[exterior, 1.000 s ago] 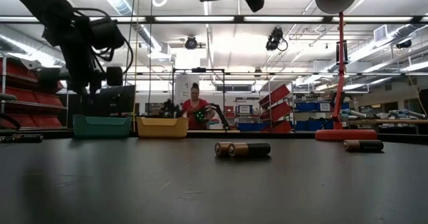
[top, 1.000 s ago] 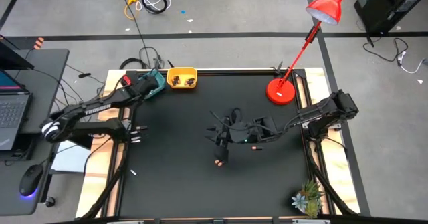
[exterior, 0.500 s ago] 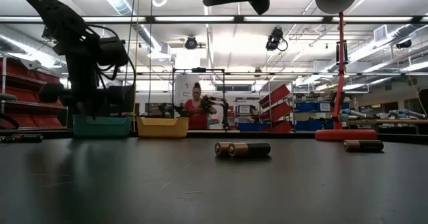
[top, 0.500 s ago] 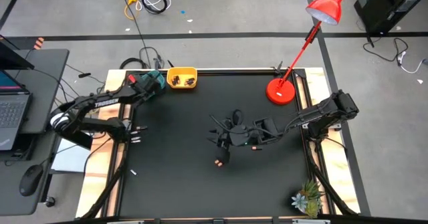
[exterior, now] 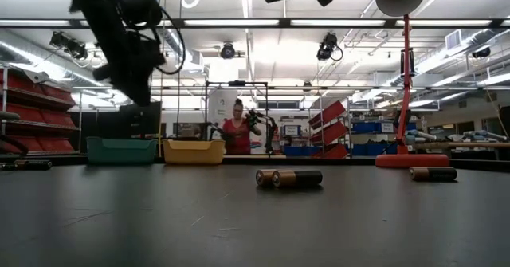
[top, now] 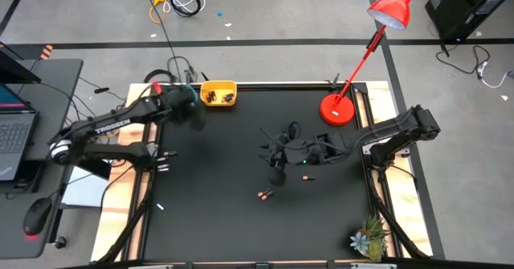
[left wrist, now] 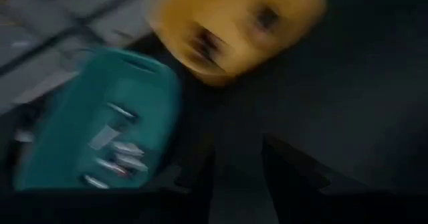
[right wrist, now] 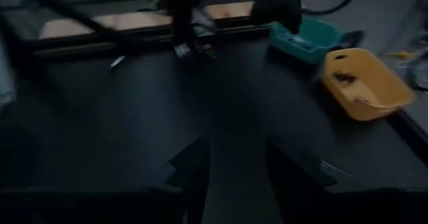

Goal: Sort batteries
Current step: Put the silver battery into the blue bin

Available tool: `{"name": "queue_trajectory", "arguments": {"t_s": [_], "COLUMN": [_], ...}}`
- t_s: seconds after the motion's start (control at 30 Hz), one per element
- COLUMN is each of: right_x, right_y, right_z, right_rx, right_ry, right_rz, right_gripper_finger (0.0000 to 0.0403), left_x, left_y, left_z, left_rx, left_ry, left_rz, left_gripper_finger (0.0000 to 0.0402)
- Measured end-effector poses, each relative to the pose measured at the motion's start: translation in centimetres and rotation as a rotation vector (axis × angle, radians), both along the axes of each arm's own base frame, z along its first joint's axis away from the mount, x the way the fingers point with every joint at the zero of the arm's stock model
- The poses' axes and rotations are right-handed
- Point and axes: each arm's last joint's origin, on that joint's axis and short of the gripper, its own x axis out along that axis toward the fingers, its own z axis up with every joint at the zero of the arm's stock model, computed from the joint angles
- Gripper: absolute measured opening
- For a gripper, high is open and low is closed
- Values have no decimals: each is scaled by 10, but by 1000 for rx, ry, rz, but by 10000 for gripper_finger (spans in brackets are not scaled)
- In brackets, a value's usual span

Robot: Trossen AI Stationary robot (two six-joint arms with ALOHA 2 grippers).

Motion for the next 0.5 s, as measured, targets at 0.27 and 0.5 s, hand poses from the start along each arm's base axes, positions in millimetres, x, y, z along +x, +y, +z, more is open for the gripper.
{"name": "queue_trajectory", "arguments": {"t_s": [0.27,0.5], "right_x": [3,9], "right_y": [-2,-5], "right_z": [-3,4], "right_rx": [-24,-34], "right_ry": [37,-41], "right_rz": [133,193], "right_gripper_finger": [142,130], "left_x": [-11,-12], "left_y": [-64,-94], "left_z": [-11,-20], "left_rx": [-428,-513], "left_ry": [304,518], "left_rz": [-204,-185], "left_gripper_finger": [131,131]}}
